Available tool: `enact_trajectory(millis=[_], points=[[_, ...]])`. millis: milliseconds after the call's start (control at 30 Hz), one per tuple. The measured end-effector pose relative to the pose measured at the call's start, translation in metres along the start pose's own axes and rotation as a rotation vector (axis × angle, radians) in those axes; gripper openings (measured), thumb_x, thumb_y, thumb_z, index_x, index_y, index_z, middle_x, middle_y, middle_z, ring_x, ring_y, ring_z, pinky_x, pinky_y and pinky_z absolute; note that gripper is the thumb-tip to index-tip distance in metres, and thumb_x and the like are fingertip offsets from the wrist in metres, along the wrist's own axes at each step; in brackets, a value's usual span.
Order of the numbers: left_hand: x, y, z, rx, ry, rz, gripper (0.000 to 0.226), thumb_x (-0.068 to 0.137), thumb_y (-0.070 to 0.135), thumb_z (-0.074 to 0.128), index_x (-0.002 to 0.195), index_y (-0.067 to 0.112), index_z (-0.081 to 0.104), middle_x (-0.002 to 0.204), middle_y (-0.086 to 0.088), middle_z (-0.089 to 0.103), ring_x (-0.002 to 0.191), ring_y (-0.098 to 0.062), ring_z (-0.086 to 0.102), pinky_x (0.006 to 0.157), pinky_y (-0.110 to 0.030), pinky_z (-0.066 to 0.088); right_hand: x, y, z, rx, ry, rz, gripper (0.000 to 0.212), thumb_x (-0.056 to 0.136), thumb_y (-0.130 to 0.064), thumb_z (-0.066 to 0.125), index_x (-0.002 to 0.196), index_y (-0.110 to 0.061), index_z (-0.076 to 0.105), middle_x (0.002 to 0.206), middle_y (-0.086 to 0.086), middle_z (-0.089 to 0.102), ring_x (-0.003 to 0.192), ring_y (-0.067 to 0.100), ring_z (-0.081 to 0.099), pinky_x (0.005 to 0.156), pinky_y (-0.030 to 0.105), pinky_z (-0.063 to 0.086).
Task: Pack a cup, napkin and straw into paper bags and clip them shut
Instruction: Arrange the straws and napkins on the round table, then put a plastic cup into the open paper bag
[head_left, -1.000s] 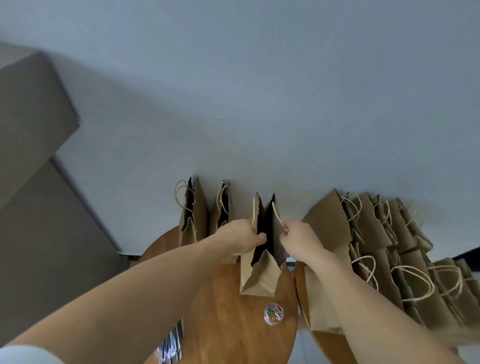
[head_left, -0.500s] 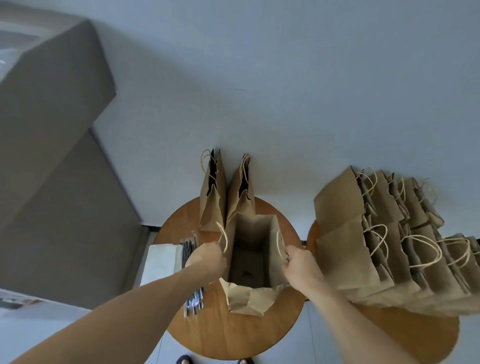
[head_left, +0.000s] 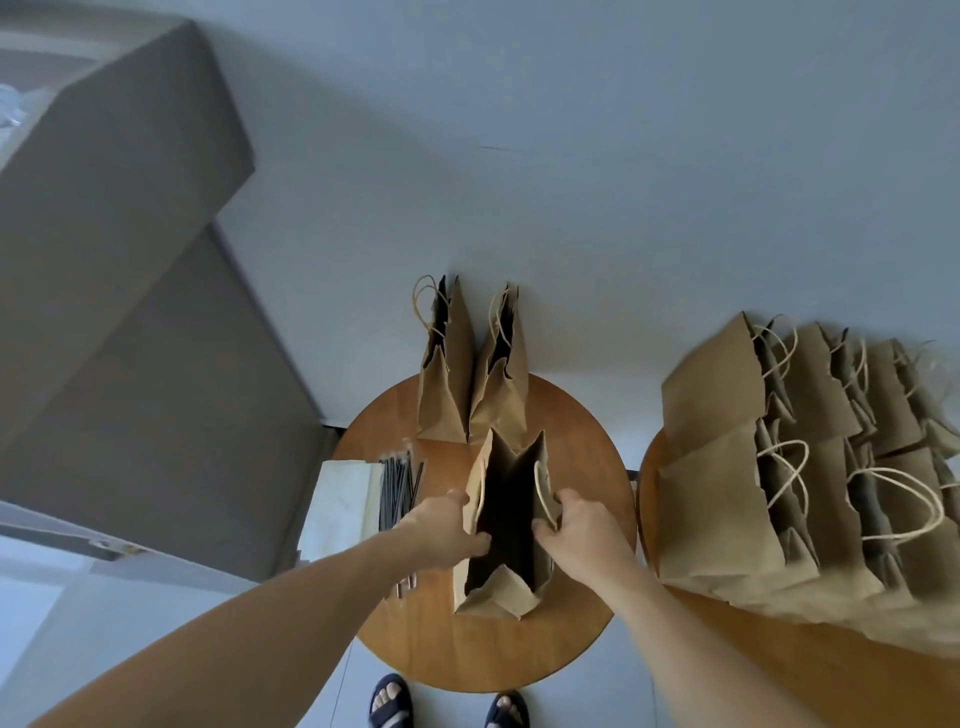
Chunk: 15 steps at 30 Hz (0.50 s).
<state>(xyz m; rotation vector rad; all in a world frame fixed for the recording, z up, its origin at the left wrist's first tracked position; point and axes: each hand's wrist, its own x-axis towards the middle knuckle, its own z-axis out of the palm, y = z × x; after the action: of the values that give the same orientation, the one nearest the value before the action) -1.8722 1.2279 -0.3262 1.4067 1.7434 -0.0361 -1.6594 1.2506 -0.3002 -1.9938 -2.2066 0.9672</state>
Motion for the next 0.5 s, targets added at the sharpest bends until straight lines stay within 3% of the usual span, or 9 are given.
enact_trajectory(millis=[100,167,233,333,500], points=[[0.001,0.004,-0.015,0.069,-0.170,0.041,0.100,0.069,0.063,0.073,0.151,0.032,0.024,0.149,-0.002,0.044,0.123,-0.024,0.054,0.093,-0.030,0.050,0.002,-0.004,-0.005,0.058,-0.155,0.005,0.063,0.085,-0.051,0.068,0.137,-0.026,0.046,0.120,-0.006,0.065,0.106,0.018,0.065,0.090,0.035,0.057],[-0.001,0.005,-0.030,0.161,-0.242,0.048,0.107,0.064,0.060,0.077,0.151,0.036,0.021,0.151,-0.003,0.041,0.131,-0.027,0.047,0.101,-0.034,0.046,0.003,-0.007,-0.012,0.110,-0.245,0.007,0.073,0.082,-0.049,0.072,0.144,-0.028,0.040,0.141,-0.004,0.053,0.126,0.023,0.055,0.103,0.042,0.050],[-0.005,0.009,-0.045,0.262,-0.243,0.041,0.106,0.066,0.051,0.078,0.152,0.033,0.019,0.149,-0.006,0.042,0.131,-0.029,0.046,0.102,-0.037,0.045,0.003,-0.009,-0.021,0.136,-0.305,0.004,0.079,0.082,-0.039,0.074,0.150,-0.028,0.033,0.150,-0.002,0.044,0.134,0.023,0.047,0.106,0.038,0.046],[-0.013,0.022,-0.067,0.453,-0.081,0.047,0.084,0.079,0.038,0.074,0.149,0.023,0.030,0.136,-0.007,0.052,0.120,-0.029,0.054,0.098,-0.039,0.050,0.007,-0.016,-0.038,0.078,-0.328,-0.035,0.080,0.085,-0.024,0.068,0.153,-0.027,0.027,0.155,-0.001,0.037,0.138,0.023,0.041,0.109,0.038,0.043],[-0.042,0.052,-0.118,0.571,0.273,0.093,0.048,0.086,0.041,0.060,0.128,0.019,0.049,0.114,-0.002,0.055,0.099,-0.023,0.052,0.087,-0.039,0.051,0.015,-0.059,-0.080,-0.106,-0.150,-0.203,0.067,0.093,-0.026,0.058,0.153,-0.021,0.028,0.158,0.002,0.029,0.141,0.026,0.036,0.112,0.040,0.038]])
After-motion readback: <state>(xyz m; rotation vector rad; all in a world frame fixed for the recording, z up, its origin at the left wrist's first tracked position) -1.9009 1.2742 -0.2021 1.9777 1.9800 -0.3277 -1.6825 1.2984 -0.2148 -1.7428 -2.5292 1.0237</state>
